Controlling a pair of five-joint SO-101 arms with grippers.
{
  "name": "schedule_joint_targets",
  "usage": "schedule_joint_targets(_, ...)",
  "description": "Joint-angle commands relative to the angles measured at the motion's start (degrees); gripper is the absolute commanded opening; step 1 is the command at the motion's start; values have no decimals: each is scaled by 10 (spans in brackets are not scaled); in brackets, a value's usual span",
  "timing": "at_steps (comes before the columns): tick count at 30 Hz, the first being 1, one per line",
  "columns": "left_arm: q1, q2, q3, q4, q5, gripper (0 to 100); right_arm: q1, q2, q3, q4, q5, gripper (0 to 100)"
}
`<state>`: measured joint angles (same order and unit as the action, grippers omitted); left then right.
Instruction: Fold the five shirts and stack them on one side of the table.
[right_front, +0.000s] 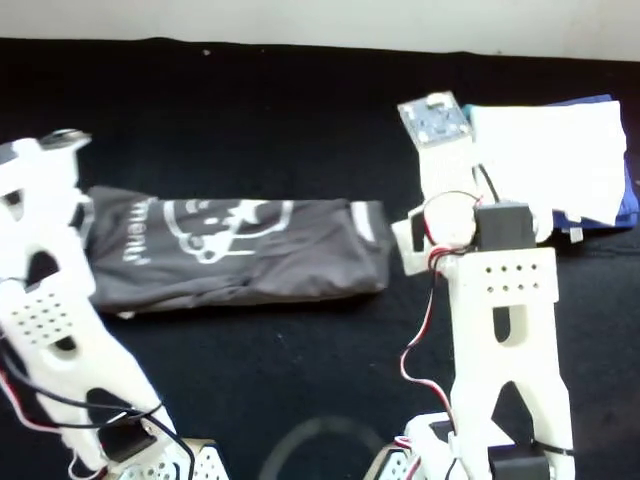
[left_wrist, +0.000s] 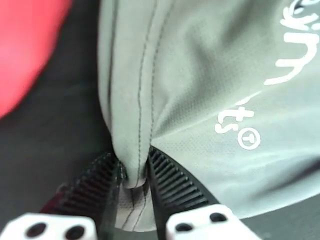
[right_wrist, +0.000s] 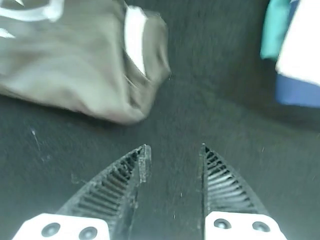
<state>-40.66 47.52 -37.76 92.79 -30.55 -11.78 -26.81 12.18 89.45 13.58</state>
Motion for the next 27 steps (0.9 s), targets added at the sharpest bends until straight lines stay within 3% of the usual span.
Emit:
schedule_joint_targets(1, -31, -7, -59, 48, -16, 9, 8, -29, 36, -21, 3, 162)
schedule_joint_targets(9, 29, -44, -57, 84, 11, 9, 15, -185, 296, -133, 6, 162)
schedule_joint_targets(13, 86, -153, 29, 85, 22, 9, 83, -215, 446, -243, 6, 162)
schedule_joint_targets(20, 267, -373, 189, 84, 91, 9, 185, -220, 575, -317, 50, 162)
schedule_joint_targets(27, 471, -429, 176, 81, 145, 9, 267, -220, 663, -409, 58, 162)
